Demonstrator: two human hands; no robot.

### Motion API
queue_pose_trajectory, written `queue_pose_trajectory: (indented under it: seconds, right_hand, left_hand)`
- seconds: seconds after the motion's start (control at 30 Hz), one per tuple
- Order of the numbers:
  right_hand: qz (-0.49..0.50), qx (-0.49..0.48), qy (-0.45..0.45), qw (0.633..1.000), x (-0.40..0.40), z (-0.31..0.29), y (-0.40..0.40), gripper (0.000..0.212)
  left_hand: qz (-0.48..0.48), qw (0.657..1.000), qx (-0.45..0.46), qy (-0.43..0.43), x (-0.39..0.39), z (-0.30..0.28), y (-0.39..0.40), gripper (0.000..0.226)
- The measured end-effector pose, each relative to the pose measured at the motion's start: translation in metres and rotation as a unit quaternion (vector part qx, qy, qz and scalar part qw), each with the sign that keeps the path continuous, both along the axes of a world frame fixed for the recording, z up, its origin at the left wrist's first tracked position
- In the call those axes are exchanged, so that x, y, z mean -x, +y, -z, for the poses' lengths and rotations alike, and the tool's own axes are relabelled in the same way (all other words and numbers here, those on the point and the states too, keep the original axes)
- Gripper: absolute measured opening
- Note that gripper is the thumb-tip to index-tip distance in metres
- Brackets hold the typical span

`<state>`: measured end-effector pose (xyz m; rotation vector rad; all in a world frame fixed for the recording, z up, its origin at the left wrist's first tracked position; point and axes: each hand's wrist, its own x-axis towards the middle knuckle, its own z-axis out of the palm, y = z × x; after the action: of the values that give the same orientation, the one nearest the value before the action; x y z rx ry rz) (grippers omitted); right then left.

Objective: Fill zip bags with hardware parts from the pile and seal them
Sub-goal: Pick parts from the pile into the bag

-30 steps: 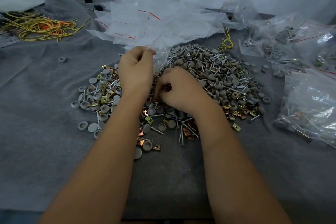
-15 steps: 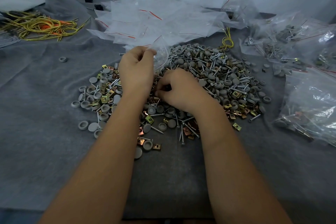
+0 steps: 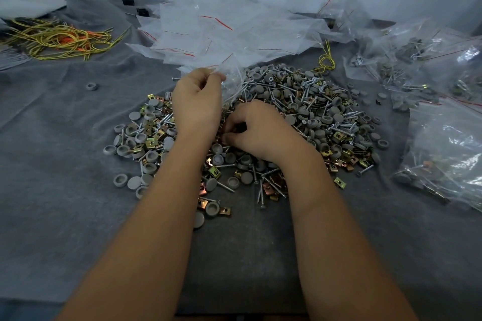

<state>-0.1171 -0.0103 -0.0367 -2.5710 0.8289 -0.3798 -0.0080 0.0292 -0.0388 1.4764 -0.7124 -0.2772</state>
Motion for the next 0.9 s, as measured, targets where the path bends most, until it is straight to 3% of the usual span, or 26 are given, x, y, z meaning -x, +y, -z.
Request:
queue_pose_trajectory:
  seconds: [0.27,0.7,0.9]
  right_hand:
    - [0.032,0.024,-0.019,0.999,0.0,0.001,-0.002,0.01]
    - [0.011,-0.067,-0.015,0.998,0.007,-0.008,0.003,0.022]
    - [0.007,-0.009,0.017,1.0,0.0,-0.008,0.008,0.016]
  left_hand:
    - [0.003,1.0,-0.003,0.004,-0.001,0.001,-0.001,0.024]
    - [0.006,1.0,-0.005,-0.004,-0.001,0.002,-0.001,0.023]
    - [0.003,1.0,-0.007,-0.008,-0.001,0.002,-0.001,0.022]
